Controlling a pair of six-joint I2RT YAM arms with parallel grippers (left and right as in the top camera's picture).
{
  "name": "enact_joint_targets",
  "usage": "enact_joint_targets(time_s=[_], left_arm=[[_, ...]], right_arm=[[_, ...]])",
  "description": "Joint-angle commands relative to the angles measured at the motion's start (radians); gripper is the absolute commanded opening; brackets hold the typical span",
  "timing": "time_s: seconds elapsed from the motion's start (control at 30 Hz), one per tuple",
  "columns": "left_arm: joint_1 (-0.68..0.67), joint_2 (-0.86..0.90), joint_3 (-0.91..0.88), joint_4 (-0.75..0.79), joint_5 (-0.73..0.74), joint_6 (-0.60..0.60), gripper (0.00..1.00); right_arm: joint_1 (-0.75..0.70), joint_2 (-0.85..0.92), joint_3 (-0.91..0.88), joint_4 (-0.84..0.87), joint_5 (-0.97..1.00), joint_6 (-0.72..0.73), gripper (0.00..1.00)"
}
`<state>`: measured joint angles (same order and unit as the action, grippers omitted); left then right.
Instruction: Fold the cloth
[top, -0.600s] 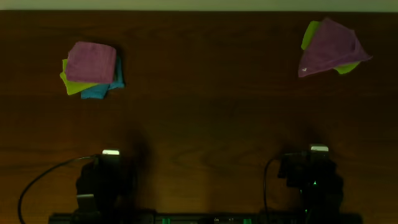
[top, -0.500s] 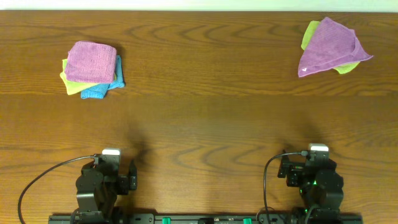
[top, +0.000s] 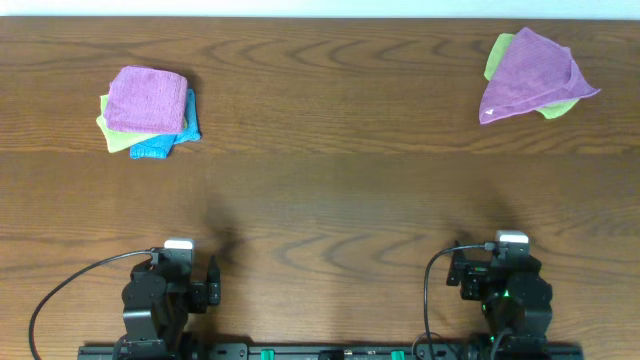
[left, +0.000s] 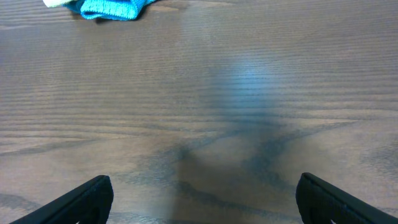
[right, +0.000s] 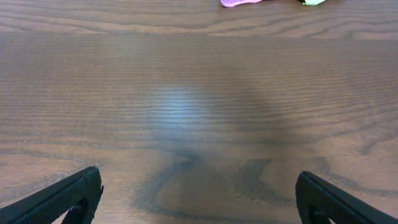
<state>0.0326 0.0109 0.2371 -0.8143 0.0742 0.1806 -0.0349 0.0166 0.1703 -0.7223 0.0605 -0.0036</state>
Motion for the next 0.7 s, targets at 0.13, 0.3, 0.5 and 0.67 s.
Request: enact_joint_targets(time_s=[0.13, 0.3, 0.5, 0.67], left_arm=[[0.006, -0.007, -0.041, -0.042, -0.023, 0.014, 0.95], [0.006, -0.007, -0.041, -0.042, -0.023, 0.014, 0.95], [0.006, -0.007, -0.041, -0.042, -0.023, 0.014, 0.95], [0.006, -0.007, -0.041, -0.042, -0.023, 0.014, 0.95]], right_arm=[[-0.010, -0.011, -0.010, -0.010, 0.010, 0.018, 0.99], [-0.010, -0.011, -0.010, -0.010, 0.010, 0.018, 0.99], [-0.011, -0.011, -0.010, -0.008, 0.010, 0.018, 0.99], [-0.011, -0.004, -0.009, 0.005, 0.010, 0.018, 0.99]])
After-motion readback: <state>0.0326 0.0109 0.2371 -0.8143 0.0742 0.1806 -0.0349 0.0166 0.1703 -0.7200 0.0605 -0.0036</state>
